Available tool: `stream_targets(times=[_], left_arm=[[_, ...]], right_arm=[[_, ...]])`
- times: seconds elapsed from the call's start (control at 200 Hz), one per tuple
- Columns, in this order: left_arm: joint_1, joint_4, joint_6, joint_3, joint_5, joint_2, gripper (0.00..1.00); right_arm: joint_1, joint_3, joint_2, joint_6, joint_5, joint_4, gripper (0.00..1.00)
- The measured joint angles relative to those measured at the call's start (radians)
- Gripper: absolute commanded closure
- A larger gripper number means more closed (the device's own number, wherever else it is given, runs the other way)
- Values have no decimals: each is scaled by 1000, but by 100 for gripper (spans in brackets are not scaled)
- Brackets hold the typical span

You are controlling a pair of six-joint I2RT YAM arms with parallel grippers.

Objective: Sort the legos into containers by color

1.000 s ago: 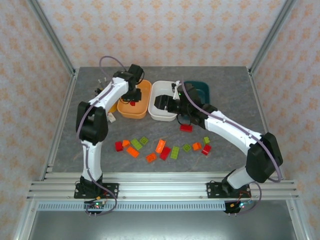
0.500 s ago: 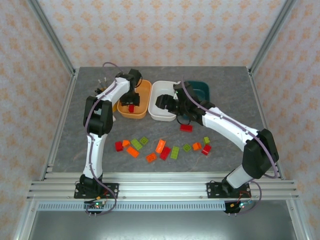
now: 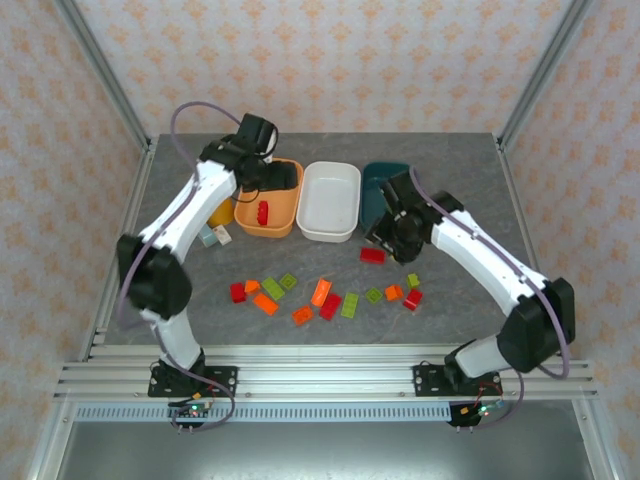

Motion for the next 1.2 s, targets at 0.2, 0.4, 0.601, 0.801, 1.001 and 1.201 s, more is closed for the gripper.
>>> stream_targets(times=[0.2,0.4,0.601,0.801,1.001,1.201], left_arm=[[-129,198,-66,-375,106,-340,18],[-188,275,-166,-663,137,-546,12],[-189,276,-184,-719,138,-674,11],[-189,276,-184,-718,138,-688,11],[-189,275,-184,-718,138,-689,11],[-189,275,-184,-719,154,-689,12]], right_arm=[[10,-289,-174,315,-5,-6,30],[30,-399,-169,616,27,150,25],[30,-399,-64,777,48,261,24],[30,-401,-2,837,47,281,26],[29,-463,2,859,52,303,34],[14,-496,39,855,49,344,40]])
